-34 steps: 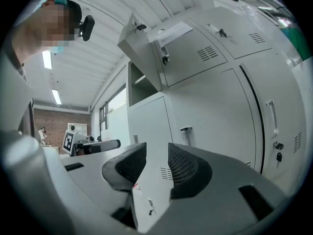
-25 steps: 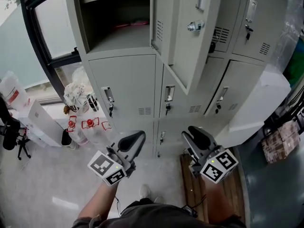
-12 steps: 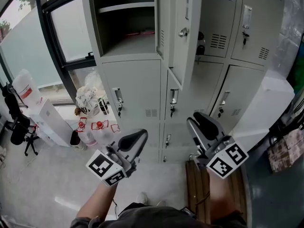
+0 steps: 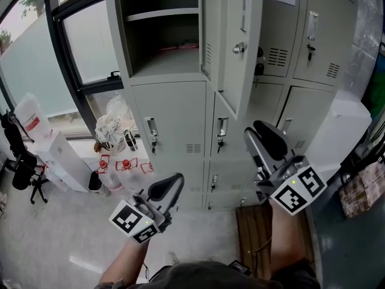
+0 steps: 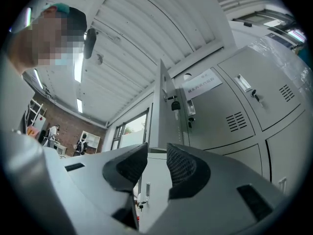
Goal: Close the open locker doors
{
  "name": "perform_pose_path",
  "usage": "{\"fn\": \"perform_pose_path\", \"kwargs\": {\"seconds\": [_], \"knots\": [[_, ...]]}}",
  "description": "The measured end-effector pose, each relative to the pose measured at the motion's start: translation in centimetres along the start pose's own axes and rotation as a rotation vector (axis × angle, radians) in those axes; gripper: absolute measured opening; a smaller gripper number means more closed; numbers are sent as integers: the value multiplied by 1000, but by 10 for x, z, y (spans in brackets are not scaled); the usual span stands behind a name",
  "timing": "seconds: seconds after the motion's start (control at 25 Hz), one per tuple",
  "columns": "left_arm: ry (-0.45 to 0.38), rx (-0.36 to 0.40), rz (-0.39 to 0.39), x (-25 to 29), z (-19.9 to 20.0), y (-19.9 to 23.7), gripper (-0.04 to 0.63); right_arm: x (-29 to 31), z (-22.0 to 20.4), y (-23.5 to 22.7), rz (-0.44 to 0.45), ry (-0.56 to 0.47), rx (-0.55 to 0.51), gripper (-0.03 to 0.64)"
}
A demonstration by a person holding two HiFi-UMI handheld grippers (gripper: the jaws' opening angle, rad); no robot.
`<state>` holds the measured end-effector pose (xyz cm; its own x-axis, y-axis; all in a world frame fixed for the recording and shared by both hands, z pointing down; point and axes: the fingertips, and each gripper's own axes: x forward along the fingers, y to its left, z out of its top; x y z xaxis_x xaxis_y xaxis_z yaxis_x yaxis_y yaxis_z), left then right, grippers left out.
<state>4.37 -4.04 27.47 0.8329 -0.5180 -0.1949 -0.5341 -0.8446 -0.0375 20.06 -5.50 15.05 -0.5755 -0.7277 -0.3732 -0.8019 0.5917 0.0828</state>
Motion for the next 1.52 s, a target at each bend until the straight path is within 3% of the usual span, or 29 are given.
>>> {"fn": "perform_pose_path", "kwargs": {"seconds": [0.44,1.08,1.52], "knots": [[-40,24,-69,21,20,23,9,33,21,2,-28,-44,-50,100],[-12,-64,18,10,-17,45,9,39,23,3,19,-59,-50,98],[-39,-52,-97,7,1,83,9,65,14,40,-36,-50,-108,100]]}}
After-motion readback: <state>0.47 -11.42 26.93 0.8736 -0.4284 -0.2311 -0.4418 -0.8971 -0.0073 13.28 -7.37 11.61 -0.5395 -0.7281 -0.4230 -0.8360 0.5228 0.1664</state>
